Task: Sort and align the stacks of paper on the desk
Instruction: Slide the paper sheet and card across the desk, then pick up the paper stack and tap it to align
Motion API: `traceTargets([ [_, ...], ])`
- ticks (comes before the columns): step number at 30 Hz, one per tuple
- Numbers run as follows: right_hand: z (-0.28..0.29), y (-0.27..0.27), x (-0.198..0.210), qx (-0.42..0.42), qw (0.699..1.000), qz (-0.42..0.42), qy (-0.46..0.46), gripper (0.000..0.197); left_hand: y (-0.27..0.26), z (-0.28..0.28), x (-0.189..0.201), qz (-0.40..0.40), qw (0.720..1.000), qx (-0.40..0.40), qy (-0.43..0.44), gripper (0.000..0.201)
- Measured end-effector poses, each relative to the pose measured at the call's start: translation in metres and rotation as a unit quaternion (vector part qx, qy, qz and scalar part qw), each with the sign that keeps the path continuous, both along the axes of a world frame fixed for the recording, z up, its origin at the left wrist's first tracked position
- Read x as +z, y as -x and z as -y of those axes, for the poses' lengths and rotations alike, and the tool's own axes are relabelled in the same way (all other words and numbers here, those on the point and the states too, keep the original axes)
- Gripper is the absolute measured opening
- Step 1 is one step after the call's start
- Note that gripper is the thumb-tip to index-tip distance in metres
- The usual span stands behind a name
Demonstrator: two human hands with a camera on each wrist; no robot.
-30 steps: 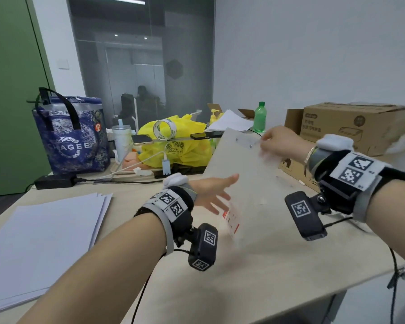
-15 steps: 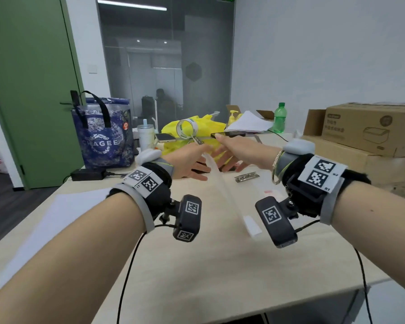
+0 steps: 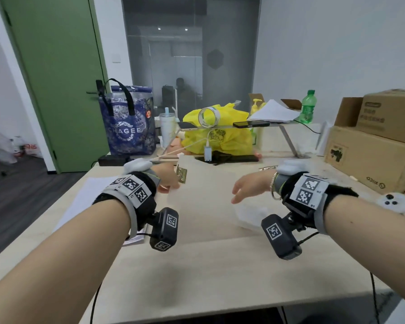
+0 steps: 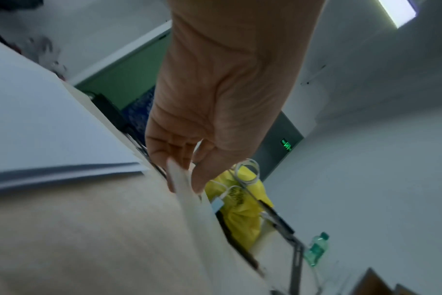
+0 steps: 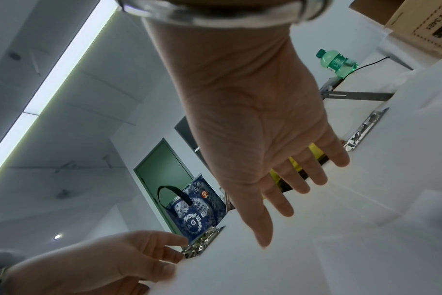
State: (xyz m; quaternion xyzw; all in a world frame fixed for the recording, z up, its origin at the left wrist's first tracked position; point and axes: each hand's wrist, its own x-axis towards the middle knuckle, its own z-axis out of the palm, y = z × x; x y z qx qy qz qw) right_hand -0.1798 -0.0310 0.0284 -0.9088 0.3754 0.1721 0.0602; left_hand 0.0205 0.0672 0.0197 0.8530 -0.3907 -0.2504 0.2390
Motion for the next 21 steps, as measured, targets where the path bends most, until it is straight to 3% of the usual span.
traceTargets([
  [3, 0.002, -0.009, -0.010, 0.008, 0.999, -0.034, 0.006, 0.058, -0.008, -0.003, -0.014, 0.029, 0.999, -0.006, -0.037, 0.015],
  [6, 0.006, -0.014, -0.017, 0.010, 0.999, -0.044, 0.010, 0.060, -0.011, -0.005, -0.023, 0.045, 0.996, -0.024, -0.071, 0.033],
  [8, 0.010, -0.018, -0.023, 0.010, 0.999, -0.046, 0.014, 0.060, -0.012, -0.006, -0.026, 0.103, 0.988, -0.035, -0.111, 0.048],
  [12, 0.022, -0.025, -0.036, -0.008, 0.998, -0.051, 0.019, 0.073, -0.009, -0.009, -0.033, 0.223, 0.952, -0.083, -0.191, 0.056],
  [15, 0.029, -0.028, -0.052, -0.035, 0.997, -0.057, 0.024, 0.091, -0.007, -0.011, -0.043, 0.253, 0.935, -0.116, -0.221, 0.065],
  [21, 0.038, -0.028, -0.067, -0.044, 0.998, -0.053, 0.007, 0.099, 0.008, -0.006, -0.051, 0.275, 0.917, -0.143, -0.251, 0.063],
])
